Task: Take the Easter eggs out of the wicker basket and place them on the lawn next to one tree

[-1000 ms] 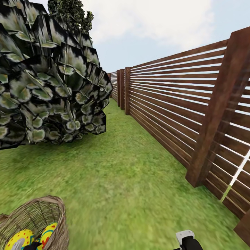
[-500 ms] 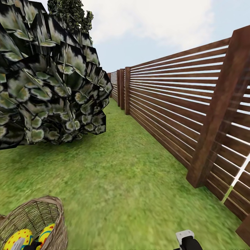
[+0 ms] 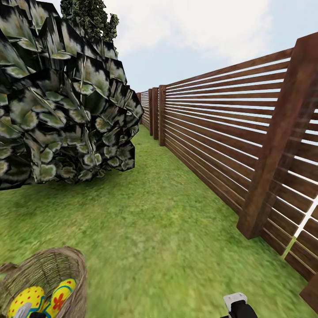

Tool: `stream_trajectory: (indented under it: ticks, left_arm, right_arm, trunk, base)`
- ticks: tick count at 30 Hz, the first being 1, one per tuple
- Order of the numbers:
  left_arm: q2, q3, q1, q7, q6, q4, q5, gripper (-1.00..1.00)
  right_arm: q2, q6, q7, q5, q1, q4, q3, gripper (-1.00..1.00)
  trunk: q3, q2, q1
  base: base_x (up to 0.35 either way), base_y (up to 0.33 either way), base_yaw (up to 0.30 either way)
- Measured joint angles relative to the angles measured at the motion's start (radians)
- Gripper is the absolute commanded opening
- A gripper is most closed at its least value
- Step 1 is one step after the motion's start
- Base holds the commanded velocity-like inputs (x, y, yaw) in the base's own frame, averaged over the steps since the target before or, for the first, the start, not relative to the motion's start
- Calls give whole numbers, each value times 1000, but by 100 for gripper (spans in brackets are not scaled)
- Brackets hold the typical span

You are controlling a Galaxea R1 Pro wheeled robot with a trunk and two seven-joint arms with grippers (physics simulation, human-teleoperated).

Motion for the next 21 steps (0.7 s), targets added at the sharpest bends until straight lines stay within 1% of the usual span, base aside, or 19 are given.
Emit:
stream_trajectory:
  ticks: [1,2,6,8,10,19,21]
  left_arm:
    - [0,1,0,1,0,0,3,-100]
    - [0,0,0,0,1,0,-3,-100]
    - [0,1,0,0,1,0,-6,-100]
    - [0,1,0,0,1,0,-6,-100]
    - [0,0,0,0,1,0,-6,-100]
    - [-1,0,0,0,1,0,-7,-100]
    - [-2,1,0,0,1,0,-9,-100]
  right_arm:
    - [0,0,0,0,0,0,0,100]
    - [0,0,0,0,0,0,0,100]
    - [1,0,0,0,0,9,2,100]
    - [2,-1,-1,0,0,16,21,100]
    - [2,-1,-1,0,0,18,29,100]
    - [0,-2,-2,0,0,18,31,100]
    - [-11,-10,7,-6,0,3,30,100]
  trunk:
    - [0,0,0]
    - [0,0,0]
    - [0,0,0]
    - [0,0,0]
    - [0,0,0]
    - [0,0,0]
    - [0,0,0]
  base:
    - [0,0,0]
    - [0,0,0]
    - [0,0,0]
    - [0,0,0]
    - [0,0,0]
    - [0,0,0]
    - [0,0,0]
